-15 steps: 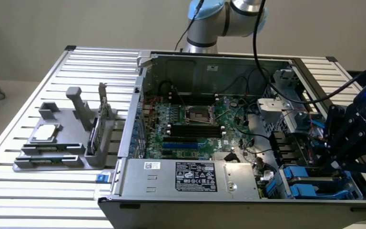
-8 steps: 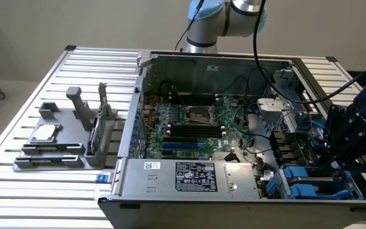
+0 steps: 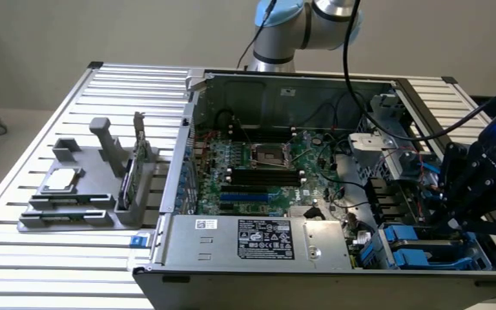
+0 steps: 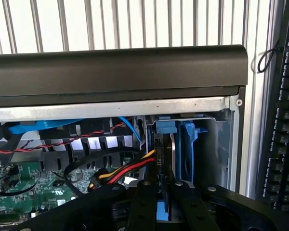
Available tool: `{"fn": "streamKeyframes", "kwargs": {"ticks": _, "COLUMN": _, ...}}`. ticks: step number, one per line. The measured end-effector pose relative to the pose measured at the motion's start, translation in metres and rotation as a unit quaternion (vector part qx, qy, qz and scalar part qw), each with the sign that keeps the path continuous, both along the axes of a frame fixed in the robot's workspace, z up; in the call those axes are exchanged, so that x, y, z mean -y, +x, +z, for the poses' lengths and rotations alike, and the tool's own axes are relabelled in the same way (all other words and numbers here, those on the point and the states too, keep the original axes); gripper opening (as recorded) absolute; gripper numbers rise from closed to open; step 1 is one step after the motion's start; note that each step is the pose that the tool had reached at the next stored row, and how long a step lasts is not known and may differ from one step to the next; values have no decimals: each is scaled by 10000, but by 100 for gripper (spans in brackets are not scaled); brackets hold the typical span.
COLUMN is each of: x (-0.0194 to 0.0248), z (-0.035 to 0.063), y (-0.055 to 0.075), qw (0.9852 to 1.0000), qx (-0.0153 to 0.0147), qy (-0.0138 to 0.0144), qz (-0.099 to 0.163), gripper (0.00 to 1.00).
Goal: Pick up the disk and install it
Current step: 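Insert the first disk wire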
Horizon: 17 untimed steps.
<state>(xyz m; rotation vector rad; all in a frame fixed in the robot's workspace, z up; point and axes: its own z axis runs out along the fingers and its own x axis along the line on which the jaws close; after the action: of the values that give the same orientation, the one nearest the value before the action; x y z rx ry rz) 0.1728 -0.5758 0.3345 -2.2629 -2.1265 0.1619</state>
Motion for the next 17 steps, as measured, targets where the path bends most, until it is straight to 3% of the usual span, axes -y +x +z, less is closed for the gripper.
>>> {"fn": "streamKeyframes", "kwargs": {"ticks": 17, "x": 30, "z": -34, "y": 34, "qw": 10000, "qx": -8, "qy": 4, "qz": 0, "gripper": 16}}
